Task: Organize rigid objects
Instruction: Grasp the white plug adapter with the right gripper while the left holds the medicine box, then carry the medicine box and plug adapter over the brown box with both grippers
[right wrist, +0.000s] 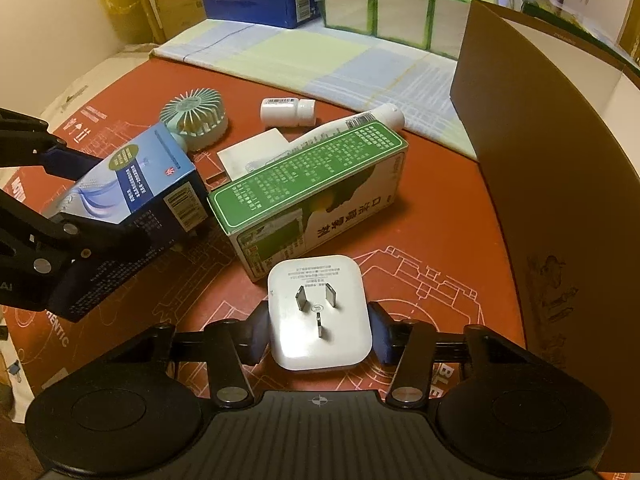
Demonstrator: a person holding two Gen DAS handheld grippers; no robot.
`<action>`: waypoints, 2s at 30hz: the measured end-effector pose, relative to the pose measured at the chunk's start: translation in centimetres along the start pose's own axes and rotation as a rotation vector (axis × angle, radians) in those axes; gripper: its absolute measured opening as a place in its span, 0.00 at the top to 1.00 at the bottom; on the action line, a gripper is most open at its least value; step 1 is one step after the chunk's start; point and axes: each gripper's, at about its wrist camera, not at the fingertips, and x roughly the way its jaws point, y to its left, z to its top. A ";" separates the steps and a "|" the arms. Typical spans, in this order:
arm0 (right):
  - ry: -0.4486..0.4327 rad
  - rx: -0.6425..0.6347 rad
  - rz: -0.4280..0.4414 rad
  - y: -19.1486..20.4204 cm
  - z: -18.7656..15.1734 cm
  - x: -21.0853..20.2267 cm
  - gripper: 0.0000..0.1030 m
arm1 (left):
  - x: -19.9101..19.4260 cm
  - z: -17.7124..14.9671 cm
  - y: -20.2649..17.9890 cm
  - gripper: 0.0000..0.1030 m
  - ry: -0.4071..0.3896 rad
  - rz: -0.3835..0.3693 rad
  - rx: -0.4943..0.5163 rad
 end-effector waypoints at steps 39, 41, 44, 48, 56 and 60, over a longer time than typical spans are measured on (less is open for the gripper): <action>-0.200 0.210 -0.046 -3.3 0.2 -14.3 0.55 | -6.1 6.3 -6.4 0.41 -0.167 -0.097 0.117; -0.212 0.221 -0.064 -4.1 0.3 -15.0 0.55 | -5.9 7.3 -7.2 0.41 -0.177 -0.107 0.131; -0.229 0.243 -0.091 -5.7 0.5 -15.8 0.55 | -5.6 8.9 -8.5 0.41 -0.192 -0.128 0.154; -0.248 0.270 -0.121 -8.1 0.9 -16.7 0.55 | -4.9 11.1 -10.3 0.41 -0.211 -0.149 0.191; -0.264 0.311 -0.171 -13.4 1.9 -17.1 0.55 | -2.5 16.3 -13.9 0.41 -0.229 -0.186 0.240; -0.264 0.327 -0.190 -16.2 2.5 -16.7 0.55 | -0.9 18.7 -15.2 0.41 -0.222 -0.200 0.253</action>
